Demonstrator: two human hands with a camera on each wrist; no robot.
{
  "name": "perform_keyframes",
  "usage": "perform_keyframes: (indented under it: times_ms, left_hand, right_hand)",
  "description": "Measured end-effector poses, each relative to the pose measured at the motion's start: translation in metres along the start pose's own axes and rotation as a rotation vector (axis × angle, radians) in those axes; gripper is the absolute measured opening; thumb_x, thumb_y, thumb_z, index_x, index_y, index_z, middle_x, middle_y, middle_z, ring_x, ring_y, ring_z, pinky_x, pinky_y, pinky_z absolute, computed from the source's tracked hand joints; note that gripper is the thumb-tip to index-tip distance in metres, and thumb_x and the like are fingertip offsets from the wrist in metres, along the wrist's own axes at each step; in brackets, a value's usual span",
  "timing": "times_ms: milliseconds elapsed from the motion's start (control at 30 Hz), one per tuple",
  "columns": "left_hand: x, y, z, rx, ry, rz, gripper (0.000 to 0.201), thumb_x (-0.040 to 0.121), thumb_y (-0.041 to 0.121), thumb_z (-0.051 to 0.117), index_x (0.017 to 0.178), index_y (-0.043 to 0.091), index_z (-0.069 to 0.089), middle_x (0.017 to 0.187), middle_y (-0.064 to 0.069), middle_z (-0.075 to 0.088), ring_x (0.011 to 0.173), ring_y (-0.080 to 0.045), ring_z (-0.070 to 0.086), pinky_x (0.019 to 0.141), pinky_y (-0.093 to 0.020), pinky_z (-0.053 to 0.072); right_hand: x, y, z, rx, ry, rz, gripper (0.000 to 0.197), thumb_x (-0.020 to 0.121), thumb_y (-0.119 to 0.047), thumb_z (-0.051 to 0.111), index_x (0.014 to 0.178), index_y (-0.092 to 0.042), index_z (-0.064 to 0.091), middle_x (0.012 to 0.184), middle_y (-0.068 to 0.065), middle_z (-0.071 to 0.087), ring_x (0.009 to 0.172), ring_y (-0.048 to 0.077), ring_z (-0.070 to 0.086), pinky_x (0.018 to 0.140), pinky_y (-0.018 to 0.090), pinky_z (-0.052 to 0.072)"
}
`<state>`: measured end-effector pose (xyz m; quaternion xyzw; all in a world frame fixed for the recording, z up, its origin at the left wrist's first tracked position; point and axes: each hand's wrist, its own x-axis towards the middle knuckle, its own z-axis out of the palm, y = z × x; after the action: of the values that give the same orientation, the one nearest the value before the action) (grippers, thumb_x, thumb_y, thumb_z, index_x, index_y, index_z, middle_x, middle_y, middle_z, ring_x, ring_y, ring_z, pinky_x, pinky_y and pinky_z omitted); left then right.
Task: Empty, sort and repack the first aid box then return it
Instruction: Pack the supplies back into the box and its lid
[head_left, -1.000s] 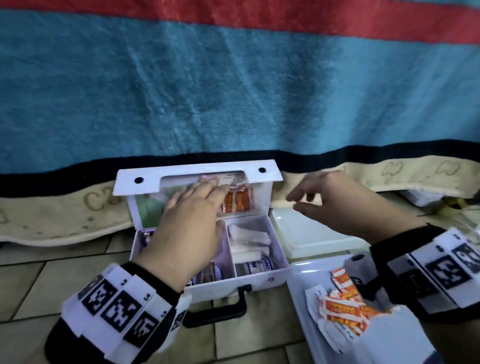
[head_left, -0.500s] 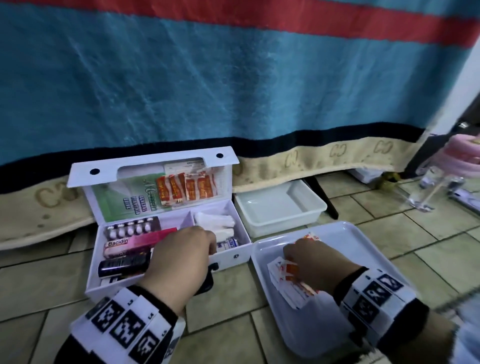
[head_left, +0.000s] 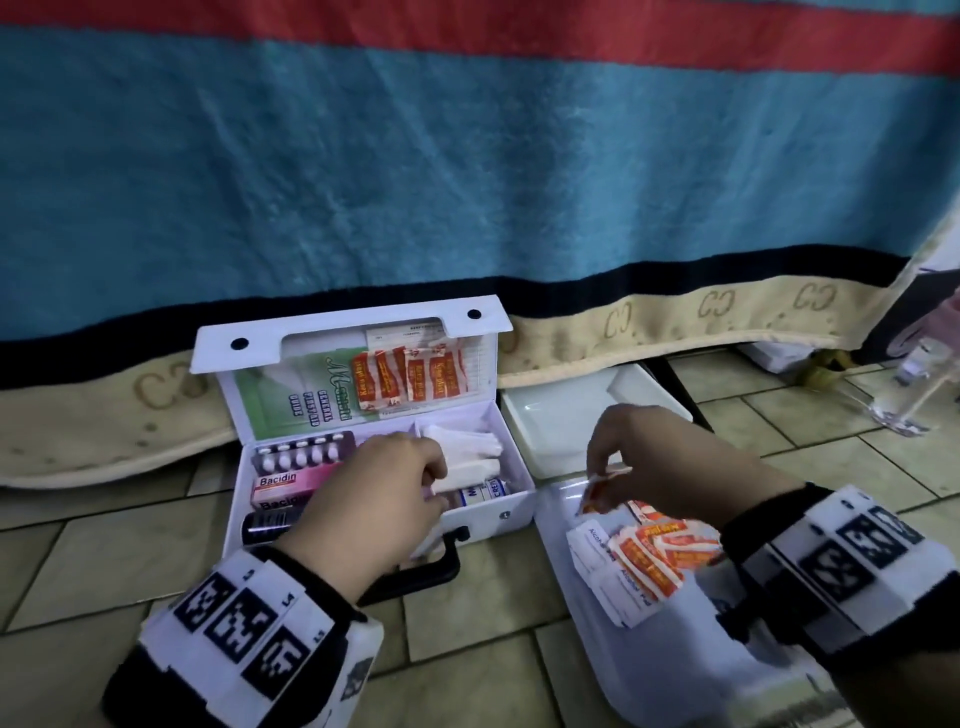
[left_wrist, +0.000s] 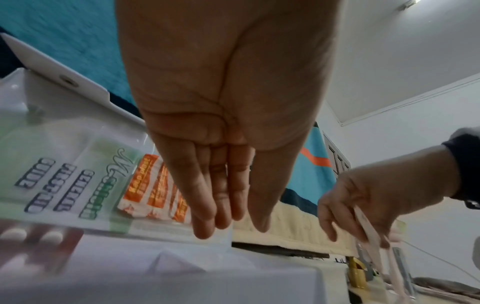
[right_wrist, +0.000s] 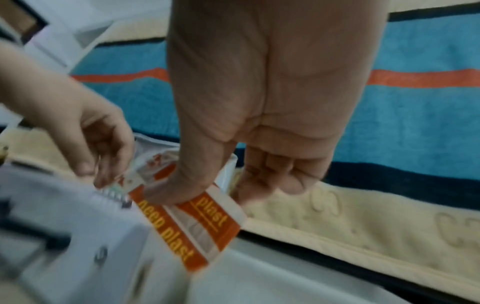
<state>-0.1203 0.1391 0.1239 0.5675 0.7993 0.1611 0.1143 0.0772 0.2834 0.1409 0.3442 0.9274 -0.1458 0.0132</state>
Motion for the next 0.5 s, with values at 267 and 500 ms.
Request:
perform_keyframes:
  times_ms: [267, 500]
  left_hand:
    - [0.03, -0.015, -0.04, 0.104, 0.234, -0.025, 0.045, 0.086, 0.03, 0.063, 0.127, 0.016, 0.048, 0.122, 0.001, 0.041, 0.119, -0.017, 0.04, 0.104, -0.031, 0.035]
    - [0.037, -0.026, -0.044, 0.298, 0.227, 0.016, 0.066, 0.087, 0.034, 0.057, 0.143, 0.025, 0.024, 0.141, 0.001, 0.019, 0.132, -0.02, 0.019, 0.107, -0.038, 0.027]
  right_hand:
    - [0.068, -0.052, -0.002, 0.221, -0.006, -0.157, 0.009, 0.082, -0.008, 0.066, 0.088, -0.014, 0.069, 0.073, -0.002, 0.064, 0.061, 0.006, 0.056, 0.06, 0.018, 0.045]
    - [0.112, -0.074, -0.038, 0.79, 0.486, -0.228, 0.004, 0.085, -0.001, 0.063, 0.083, -0.001, 0.066, 0.062, -0.005, 0.057, 0.057, 0.001, 0.05, 0.055, 0.011, 0.039]
